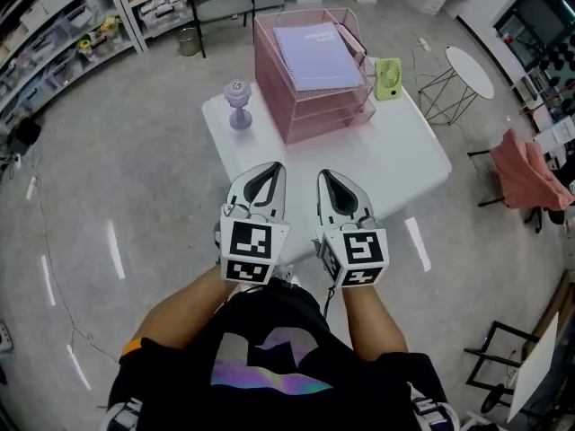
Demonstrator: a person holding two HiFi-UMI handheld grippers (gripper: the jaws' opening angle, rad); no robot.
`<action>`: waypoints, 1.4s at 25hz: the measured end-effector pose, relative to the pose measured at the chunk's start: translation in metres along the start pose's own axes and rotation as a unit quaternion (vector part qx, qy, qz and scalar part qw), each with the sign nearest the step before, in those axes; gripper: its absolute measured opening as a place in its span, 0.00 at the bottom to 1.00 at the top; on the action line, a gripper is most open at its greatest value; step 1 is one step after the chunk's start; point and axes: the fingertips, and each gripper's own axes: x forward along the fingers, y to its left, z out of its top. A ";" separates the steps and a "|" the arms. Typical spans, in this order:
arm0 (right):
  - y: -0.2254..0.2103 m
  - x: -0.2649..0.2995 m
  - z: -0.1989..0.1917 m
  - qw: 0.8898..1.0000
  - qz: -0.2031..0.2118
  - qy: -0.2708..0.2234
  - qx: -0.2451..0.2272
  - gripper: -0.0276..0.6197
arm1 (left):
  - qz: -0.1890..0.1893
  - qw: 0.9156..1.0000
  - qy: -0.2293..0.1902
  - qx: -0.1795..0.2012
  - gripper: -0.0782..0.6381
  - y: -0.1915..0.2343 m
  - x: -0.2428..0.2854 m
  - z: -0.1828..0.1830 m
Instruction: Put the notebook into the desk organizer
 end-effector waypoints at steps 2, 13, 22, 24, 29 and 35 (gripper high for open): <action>0.020 -0.012 -0.008 1.000 0.003 0.007 0.003 0.07 | -0.002 1.000 -0.001 -0.002 0.12 0.000 -0.023 -0.009; 0.091 -0.075 -0.051 0.999 0.001 0.025 0.021 0.07 | -0.003 1.000 -0.008 -0.001 0.12 -0.011 -0.115 -0.053; 0.126 -0.081 -0.077 0.999 0.020 0.048 0.016 0.07 | 0.013 1.000 -0.001 -0.008 0.12 -0.001 -0.141 -0.081; 0.134 -0.079 -0.078 0.998 0.027 0.052 0.009 0.07 | 0.014 1.000 -0.001 -0.010 0.12 0.001 -0.145 -0.083; 0.140 -0.075 -0.075 0.998 0.033 0.051 0.003 0.07 | 0.018 1.000 -0.004 -0.012 0.12 0.003 -0.150 -0.085; 0.145 -0.071 -0.077 0.998 0.041 0.055 0.001 0.07 | 0.027 0.999 -0.006 -0.019 0.12 0.009 -0.154 -0.087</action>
